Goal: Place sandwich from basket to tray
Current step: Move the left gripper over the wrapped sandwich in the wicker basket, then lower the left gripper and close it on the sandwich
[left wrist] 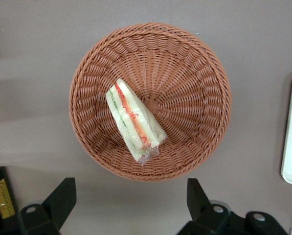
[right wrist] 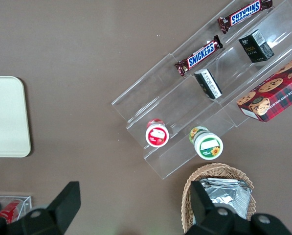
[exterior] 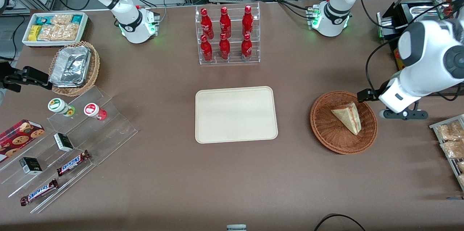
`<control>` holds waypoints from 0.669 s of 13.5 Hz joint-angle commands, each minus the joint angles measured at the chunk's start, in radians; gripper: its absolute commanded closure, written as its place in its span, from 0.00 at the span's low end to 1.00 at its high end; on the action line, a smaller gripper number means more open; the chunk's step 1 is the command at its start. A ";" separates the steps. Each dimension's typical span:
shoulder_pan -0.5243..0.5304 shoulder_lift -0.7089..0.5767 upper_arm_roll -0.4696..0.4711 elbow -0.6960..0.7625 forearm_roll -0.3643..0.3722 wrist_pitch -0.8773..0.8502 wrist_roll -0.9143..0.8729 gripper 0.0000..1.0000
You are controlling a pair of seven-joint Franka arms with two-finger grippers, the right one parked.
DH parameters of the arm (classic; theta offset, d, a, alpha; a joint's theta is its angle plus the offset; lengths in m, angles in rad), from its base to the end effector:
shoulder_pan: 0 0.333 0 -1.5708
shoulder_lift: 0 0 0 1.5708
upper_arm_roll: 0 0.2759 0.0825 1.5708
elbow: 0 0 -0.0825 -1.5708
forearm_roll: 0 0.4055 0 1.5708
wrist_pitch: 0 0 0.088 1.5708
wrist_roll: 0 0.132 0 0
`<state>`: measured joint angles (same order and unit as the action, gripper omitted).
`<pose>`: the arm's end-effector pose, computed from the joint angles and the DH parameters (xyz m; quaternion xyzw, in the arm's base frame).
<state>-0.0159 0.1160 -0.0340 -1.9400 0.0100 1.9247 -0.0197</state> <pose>0.5803 -0.0279 0.3390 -0.9977 0.0171 0.0654 0.0049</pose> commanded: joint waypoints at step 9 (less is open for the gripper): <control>-0.018 0.027 -0.004 -0.188 0.013 0.247 -0.469 0.00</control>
<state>-0.0220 0.1419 -0.0377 -2.1134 0.0101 2.1461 -0.3973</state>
